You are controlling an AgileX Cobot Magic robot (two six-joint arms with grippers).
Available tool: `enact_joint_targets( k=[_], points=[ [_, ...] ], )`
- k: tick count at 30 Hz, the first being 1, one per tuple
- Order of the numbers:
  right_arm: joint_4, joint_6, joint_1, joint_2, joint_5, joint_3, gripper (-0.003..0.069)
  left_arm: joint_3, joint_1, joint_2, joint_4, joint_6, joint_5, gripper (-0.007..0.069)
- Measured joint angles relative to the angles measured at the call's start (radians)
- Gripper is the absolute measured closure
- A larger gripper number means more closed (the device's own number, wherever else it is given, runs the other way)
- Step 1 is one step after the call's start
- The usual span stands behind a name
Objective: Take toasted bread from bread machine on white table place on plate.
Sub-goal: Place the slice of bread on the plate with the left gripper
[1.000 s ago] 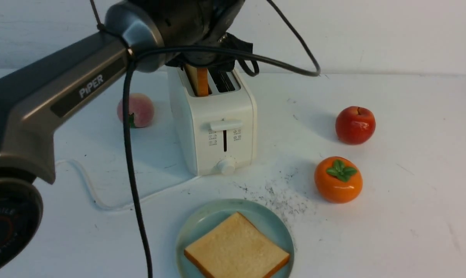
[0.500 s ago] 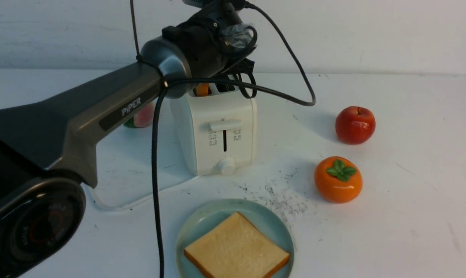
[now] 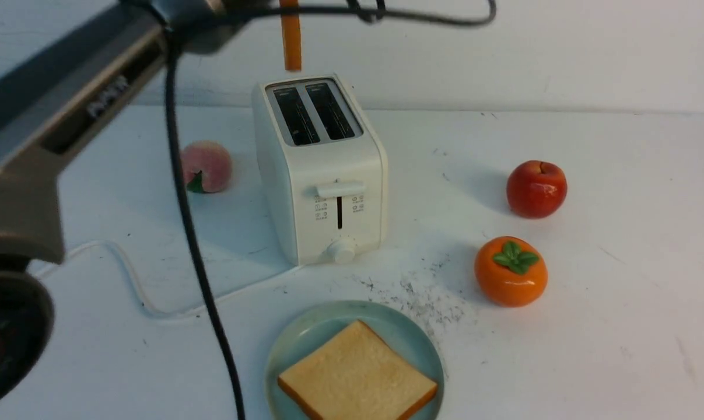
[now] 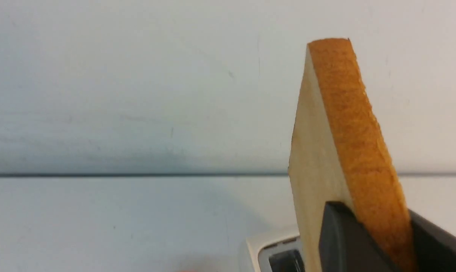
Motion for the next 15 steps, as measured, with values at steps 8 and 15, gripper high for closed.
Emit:
enact_joint_targets(
  k=[8,15],
  points=[
    [-0.001,0.000,0.000,0.000,-0.092,0.000,0.0625,-0.020,-0.110,-0.245,-0.334,0.235,0.280,0.0522],
    [-0.001,0.000,0.000,0.001,-0.102,0.001,0.0619,0.301,-0.176,-0.341,-0.451,0.248,0.280,0.0522]
  ],
)
